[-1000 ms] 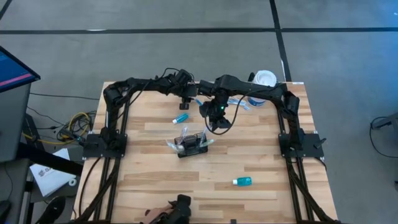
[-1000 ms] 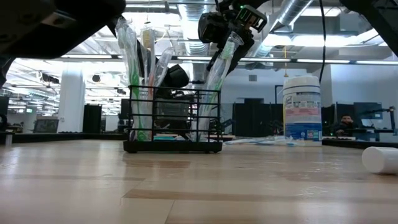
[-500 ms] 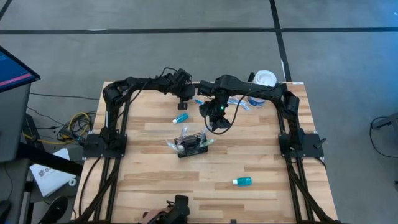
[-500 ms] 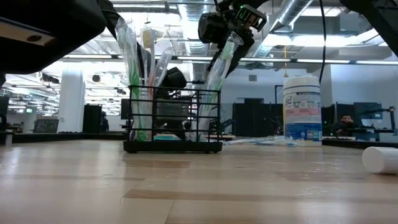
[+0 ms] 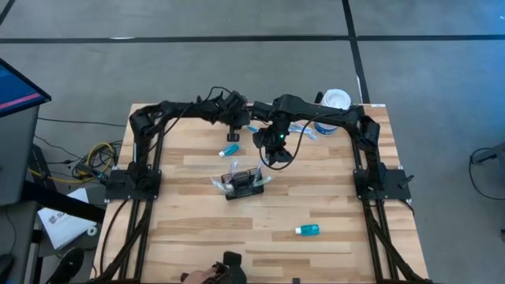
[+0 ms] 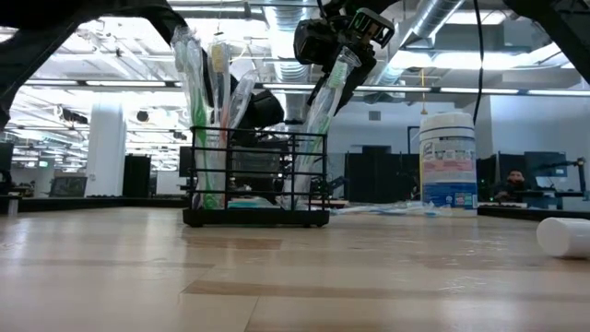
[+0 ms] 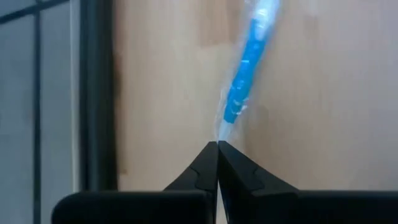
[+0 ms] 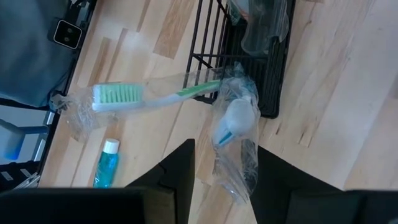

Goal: Pick & Place toothbrushing station
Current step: Put the blue toothbrush into the wire organizer

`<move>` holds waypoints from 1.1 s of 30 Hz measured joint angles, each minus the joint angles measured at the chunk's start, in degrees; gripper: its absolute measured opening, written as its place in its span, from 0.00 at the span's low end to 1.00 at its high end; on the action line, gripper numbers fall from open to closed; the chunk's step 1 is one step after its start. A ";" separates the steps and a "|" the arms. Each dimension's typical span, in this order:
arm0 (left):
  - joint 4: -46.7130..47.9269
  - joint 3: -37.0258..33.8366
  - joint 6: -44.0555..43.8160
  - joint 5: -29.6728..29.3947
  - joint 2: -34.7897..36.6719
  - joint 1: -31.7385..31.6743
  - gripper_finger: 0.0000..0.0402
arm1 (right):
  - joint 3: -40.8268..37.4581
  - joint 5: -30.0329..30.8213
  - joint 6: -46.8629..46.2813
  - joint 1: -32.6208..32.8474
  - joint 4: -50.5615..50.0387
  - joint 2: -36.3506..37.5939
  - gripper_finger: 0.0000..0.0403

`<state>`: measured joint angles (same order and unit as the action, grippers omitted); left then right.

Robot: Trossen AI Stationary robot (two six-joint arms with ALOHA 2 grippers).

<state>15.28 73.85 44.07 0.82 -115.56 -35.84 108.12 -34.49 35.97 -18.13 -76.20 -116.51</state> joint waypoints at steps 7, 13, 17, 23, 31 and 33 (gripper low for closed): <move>1.70 0.02 0.62 -5.69 3.71 2.94 0.00 | 0.00 -0.01 -0.28 0.02 0.19 0.00 0.30; 2.97 -0.01 0.66 -8.97 9.63 4.36 0.00 | 0.00 0.00 -0.67 0.00 0.68 0.00 0.30; 3.83 -0.01 0.58 -11.90 14.64 5.99 0.00 | 0.00 0.01 -2.33 -0.46 3.66 0.00 0.30; 6.60 0.02 1.13 -17.50 20.27 9.86 0.00 | 0.00 0.01 -7.47 -3.12 9.11 0.01 0.30; 10.47 -0.03 2.17 -25.37 22.63 13.82 0.00 | 0.00 0.01 -10.55 -6.52 13.85 0.53 0.30; 10.70 -0.03 2.17 -26.14 22.76 14.46 0.00 | 0.00 -0.01 -10.57 -7.24 14.54 0.87 0.30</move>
<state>25.98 73.82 46.24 -25.32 -92.79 -21.38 108.12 -34.50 25.39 -25.37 -61.66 -115.64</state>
